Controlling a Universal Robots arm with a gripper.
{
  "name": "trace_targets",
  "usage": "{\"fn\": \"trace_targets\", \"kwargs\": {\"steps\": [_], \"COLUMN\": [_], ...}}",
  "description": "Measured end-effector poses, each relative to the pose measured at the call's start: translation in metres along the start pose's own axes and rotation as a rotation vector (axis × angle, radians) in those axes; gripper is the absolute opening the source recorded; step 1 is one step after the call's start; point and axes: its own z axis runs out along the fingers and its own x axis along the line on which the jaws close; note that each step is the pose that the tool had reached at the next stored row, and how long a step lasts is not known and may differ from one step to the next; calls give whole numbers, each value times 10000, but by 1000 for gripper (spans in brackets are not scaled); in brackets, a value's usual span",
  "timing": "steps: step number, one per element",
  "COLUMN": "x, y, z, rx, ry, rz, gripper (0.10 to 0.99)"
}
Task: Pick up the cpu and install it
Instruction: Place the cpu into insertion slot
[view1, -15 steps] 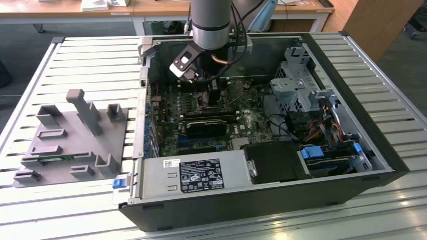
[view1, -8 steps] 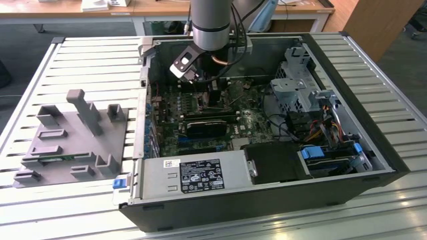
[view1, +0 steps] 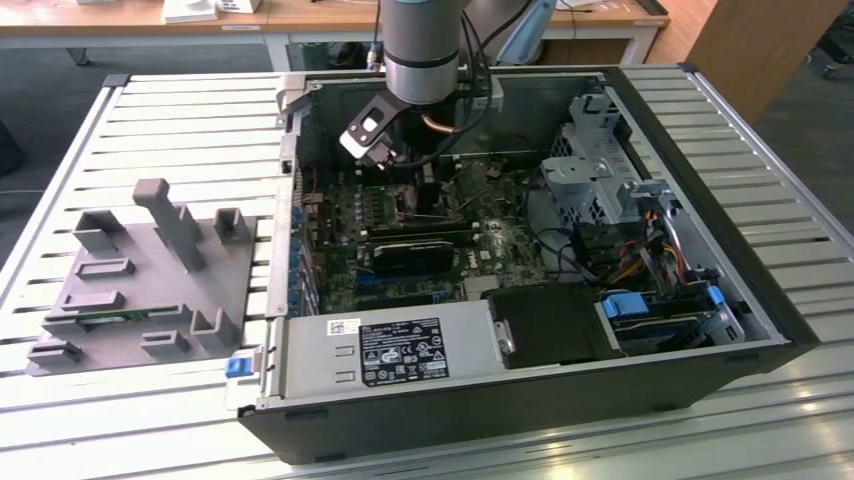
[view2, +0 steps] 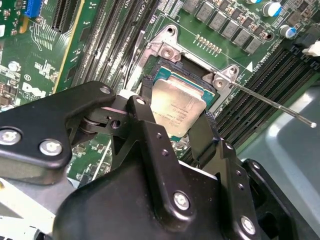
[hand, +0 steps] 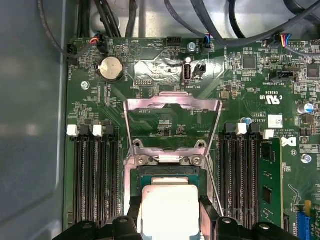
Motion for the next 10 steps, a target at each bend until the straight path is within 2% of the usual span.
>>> {"fn": "trace_targets", "kwargs": {"steps": [10], "x": [-5], "y": [11], "z": [51], "rx": [-1], "ry": [-11], "rz": [110], "gripper": [541]}}
